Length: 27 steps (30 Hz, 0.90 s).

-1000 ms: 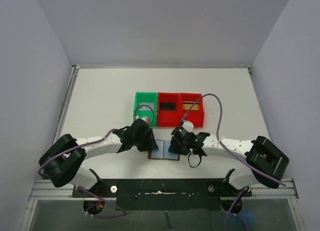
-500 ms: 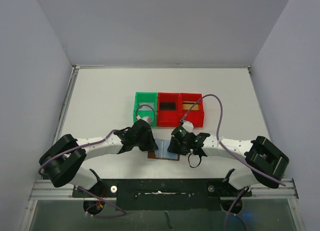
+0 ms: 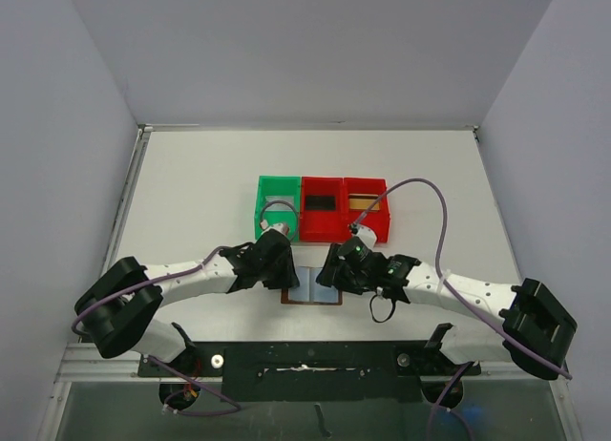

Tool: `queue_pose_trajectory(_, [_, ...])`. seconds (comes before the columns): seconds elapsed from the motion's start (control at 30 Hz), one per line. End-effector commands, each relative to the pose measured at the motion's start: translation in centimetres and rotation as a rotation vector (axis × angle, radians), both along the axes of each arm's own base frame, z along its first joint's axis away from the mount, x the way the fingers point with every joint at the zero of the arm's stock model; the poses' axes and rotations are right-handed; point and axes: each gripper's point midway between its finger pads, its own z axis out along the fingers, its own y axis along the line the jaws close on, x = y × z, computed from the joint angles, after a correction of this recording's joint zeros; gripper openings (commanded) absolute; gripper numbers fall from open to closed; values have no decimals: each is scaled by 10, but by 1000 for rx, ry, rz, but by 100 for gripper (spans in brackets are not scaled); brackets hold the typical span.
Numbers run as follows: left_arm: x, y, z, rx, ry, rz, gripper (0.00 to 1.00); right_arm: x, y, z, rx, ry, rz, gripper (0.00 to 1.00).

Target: Take the credit cards out of the card holder

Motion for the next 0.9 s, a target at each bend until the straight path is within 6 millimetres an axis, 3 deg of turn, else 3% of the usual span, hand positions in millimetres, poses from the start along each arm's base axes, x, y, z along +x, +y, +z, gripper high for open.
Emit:
queue_pose_trajectory(0.0, [9,-1,20,10,-67,-6,31,-4,-4,-8,8,22,-20,54])
queue_pose_trajectory(0.17, [13,5,27,41,-95,-2,42,-4,-4,-18,-12,42,-25,51])
queue_pose_trajectory(0.37, [11,4,23,48,-92,-24,43,-5,-6,-35,-48,75,-28,49])
queue_pose_trajectory(0.63, [-2,-2,0,60,-31,-76,25,-3,3,-39,-31,76,-12,43])
queue_pose_trajectory(0.87, [-8,-3,-9,88,-13,-97,15,5,22,-25,75,37,16,33])
